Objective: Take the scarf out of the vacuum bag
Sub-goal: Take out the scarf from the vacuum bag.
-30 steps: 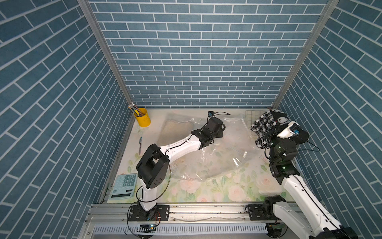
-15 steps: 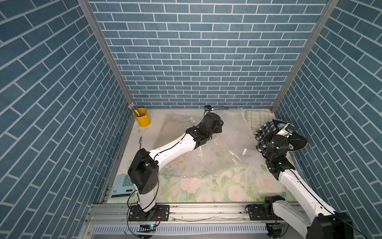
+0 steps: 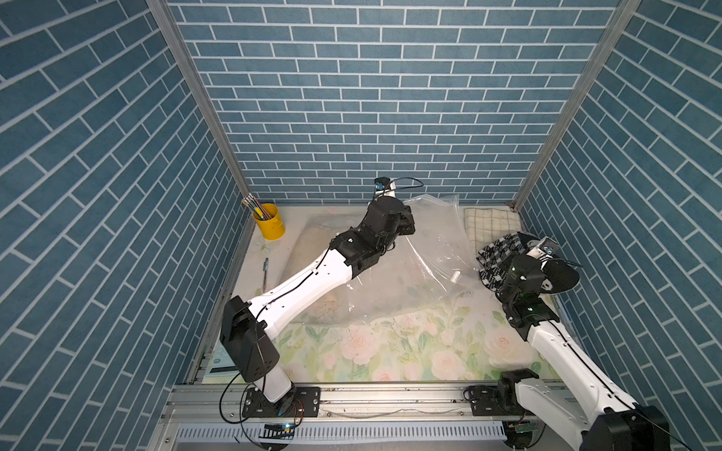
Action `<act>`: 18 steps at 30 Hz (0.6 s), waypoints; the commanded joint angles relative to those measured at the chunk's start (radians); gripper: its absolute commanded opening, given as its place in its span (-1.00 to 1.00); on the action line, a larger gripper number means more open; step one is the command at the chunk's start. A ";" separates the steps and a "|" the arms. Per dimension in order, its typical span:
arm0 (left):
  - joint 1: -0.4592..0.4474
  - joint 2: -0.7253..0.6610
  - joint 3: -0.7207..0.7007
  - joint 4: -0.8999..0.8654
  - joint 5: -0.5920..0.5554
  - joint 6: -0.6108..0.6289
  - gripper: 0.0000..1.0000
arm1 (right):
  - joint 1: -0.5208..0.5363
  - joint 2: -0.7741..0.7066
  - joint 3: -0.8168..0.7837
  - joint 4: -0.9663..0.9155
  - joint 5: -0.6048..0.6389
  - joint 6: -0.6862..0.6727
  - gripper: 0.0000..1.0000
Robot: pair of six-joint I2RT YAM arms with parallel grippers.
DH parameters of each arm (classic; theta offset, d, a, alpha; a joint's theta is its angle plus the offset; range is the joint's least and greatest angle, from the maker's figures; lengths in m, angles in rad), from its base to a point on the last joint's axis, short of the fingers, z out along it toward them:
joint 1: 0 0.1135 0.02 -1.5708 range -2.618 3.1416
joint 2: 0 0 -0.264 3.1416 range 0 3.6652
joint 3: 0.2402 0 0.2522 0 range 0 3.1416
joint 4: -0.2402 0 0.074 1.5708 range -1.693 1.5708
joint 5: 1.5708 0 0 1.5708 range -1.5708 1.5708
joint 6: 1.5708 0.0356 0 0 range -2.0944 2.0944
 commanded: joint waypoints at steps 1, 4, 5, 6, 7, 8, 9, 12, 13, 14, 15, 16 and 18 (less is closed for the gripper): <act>0.007 0.005 0.033 0.010 0.021 0.018 -1.00 | 0.001 -0.054 0.050 -0.009 0.145 0.023 -1.00; 0.007 0.020 0.042 0.018 0.041 0.016 -1.00 | 0.001 -0.079 0.032 -0.017 0.172 0.036 -1.00; 0.006 0.029 0.050 0.017 0.041 0.023 -1.00 | 0.000 -0.080 0.032 -0.025 0.174 0.038 -1.00; 0.005 0.039 0.062 0.007 0.045 0.025 -1.00 | 0.001 -0.078 0.030 -0.026 0.163 0.040 -1.00; 0.005 0.051 0.079 -0.003 0.048 0.026 -1.00 | 0.001 -0.073 0.026 -0.020 0.133 0.037 -1.00; 0.006 0.062 0.095 -0.009 0.053 0.028 -1.00 | 0.000 -0.065 0.024 -0.016 0.104 0.033 -1.00; 0.005 0.070 0.102 -0.008 0.062 0.028 -1.00 | 0.000 -0.055 0.025 -0.019 0.074 0.040 -1.00; 0.007 0.086 0.129 0.008 0.091 0.026 -1.00 | 0.000 -0.026 0.012 -0.015 -0.065 0.080 -1.00; 0.006 0.089 0.138 0.016 0.101 0.024 -1.00 | 0.000 -0.020 -0.001 0.000 -0.115 0.092 -1.00; 0.007 0.089 0.146 0.024 0.107 0.023 -1.00 | 0.001 -0.022 -0.022 0.016 -0.156 0.110 -1.00; 0.007 0.089 0.157 0.027 0.108 0.024 -1.00 | 0.001 -0.030 -0.051 0.047 -0.206 0.121 -1.00; 0.007 0.089 0.174 0.020 0.102 0.024 -1.00 | 0.002 -0.045 -0.085 0.075 -0.233 0.136 -1.00; 0.007 0.095 0.219 -0.010 0.088 0.027 -1.00 | 0.001 -0.074 -0.150 0.117 -0.287 0.175 -1.00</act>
